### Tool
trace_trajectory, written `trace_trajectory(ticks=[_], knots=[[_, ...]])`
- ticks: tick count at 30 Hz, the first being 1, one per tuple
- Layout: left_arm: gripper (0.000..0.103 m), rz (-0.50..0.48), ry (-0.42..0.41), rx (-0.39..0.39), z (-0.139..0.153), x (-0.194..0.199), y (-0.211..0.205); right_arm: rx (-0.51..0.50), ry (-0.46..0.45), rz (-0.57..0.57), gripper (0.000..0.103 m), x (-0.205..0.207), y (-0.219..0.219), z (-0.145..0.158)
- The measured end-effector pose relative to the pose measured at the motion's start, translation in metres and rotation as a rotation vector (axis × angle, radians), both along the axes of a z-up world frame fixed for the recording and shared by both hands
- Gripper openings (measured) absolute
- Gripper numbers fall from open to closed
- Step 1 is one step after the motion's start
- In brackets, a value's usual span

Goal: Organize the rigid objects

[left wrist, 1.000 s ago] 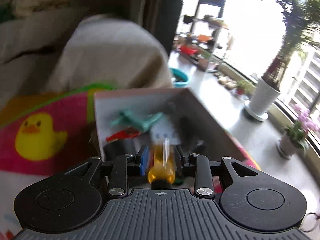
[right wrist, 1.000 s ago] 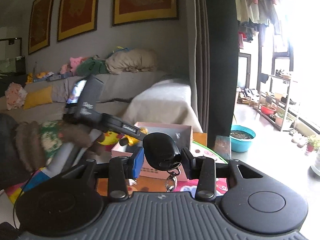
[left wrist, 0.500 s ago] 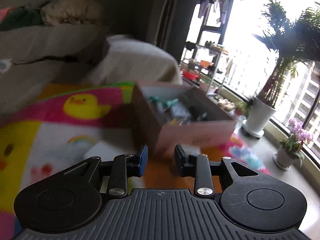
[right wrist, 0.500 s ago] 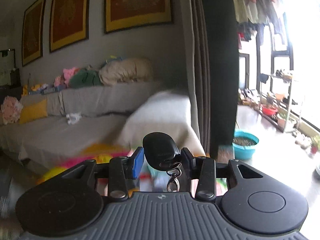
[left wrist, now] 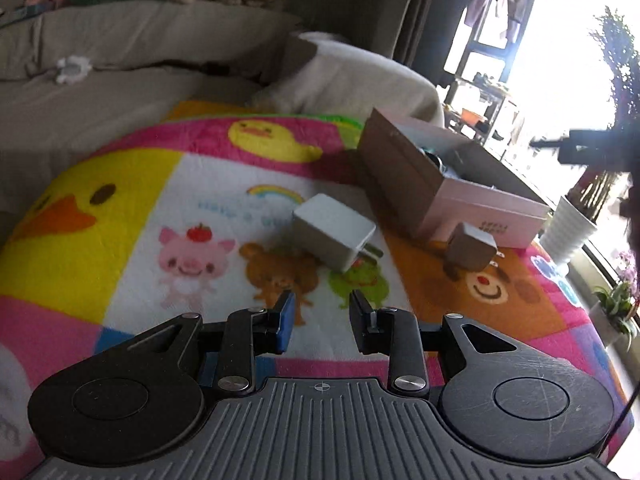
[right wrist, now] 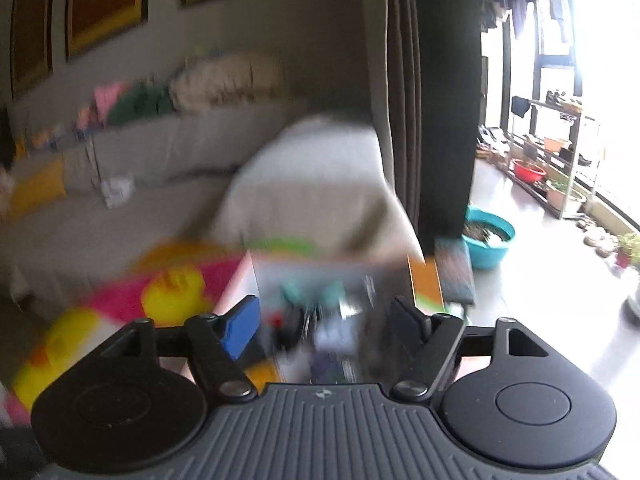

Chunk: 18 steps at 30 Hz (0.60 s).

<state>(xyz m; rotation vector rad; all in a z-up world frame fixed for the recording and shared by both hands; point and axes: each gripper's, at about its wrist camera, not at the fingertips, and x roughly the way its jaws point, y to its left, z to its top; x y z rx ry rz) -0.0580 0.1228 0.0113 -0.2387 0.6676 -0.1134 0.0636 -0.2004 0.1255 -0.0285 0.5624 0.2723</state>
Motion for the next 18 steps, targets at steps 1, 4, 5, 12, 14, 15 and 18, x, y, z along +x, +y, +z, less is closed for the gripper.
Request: trace_trajectory(ticks=[1, 4, 5, 12, 14, 15, 18], knots=[[0.032, -0.004, 0.001, -0.001, -0.002, 0.001, -0.001, -0.032, 0.018, 0.005, 0.074, -0.009, 0.003, -0.015], [0.032, -0.021, -0.001, 0.007, -0.003, 0.002, -0.006, -0.087, 0.078, 0.046, 0.076, -0.033, 0.008, -0.054], [0.032, -0.026, -0.001, 0.010, -0.004, 0.002, -0.008, -0.100, 0.100, 0.064, 0.076, -0.041, 0.012, -0.066], [0.032, -0.025, -0.004, 0.049, 0.001, -0.001, -0.017, -0.104, 0.180, 0.123, 0.077, -0.060, 0.035, -0.110], [0.032, -0.021, 0.000, 0.052, 0.002, 0.000, -0.017, -0.081, 0.178, 0.114, 0.080, -0.061, 0.036, -0.115], [0.032, -0.018, 0.005, 0.057, 0.002, 0.001, -0.017, -0.074, 0.170, 0.110, 0.080, -0.062, 0.036, -0.115], [0.033, -0.015, 0.028, 0.069, -0.001, 0.005, -0.021, -0.068, 0.152, 0.102, 0.081, -0.067, 0.033, -0.118]])
